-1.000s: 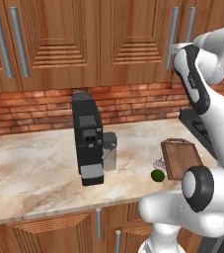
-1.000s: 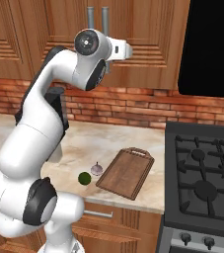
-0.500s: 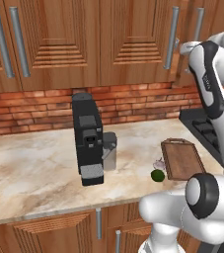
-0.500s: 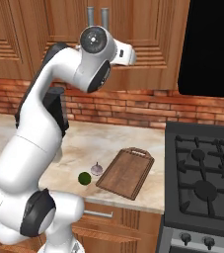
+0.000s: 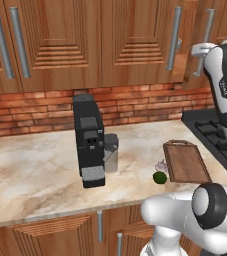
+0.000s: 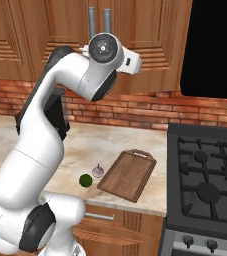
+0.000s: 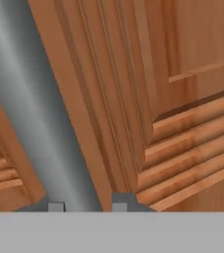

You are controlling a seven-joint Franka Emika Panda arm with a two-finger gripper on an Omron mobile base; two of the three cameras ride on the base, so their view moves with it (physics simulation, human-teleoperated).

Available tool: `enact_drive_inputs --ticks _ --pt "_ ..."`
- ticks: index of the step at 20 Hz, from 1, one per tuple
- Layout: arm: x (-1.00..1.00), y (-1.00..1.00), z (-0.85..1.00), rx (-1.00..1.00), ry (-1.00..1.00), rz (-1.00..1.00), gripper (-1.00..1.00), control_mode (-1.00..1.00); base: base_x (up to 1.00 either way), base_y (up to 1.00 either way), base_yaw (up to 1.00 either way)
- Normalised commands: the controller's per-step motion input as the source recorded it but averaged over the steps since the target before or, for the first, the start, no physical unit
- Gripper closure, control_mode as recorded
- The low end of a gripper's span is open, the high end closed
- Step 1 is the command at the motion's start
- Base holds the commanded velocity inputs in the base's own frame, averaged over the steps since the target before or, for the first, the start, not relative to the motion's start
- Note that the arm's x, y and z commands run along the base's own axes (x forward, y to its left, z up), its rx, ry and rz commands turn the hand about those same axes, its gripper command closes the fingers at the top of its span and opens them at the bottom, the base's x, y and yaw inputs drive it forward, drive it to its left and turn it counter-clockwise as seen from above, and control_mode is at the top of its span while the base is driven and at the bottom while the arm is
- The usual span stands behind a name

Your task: Open the cabinet. Place the bowl and condiment on the counter. Then place the lime and garlic on the cutting board.

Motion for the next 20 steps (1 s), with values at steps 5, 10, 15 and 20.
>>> enact_drive_inputs --ticks 5,10,15,20 --pt "-0.16 -0.5 -0.01 0.09 -0.01 0.0 1.0 -1.0 0.0 0.0 0.0" --pt "-0.35 -0.51 0.01 0.11 0.01 0.0 1.0 -1.0 0.0 0.0 0.0" --pt "-0.48 -0.48 0.0 0.11 0.02 0.0 1.0 -1.0 0.0 0.0 0.0" --pt "-0.44 -0.48 0.0 0.11 0.02 0.0 1.0 -1.0 0.0 0.0 0.0"
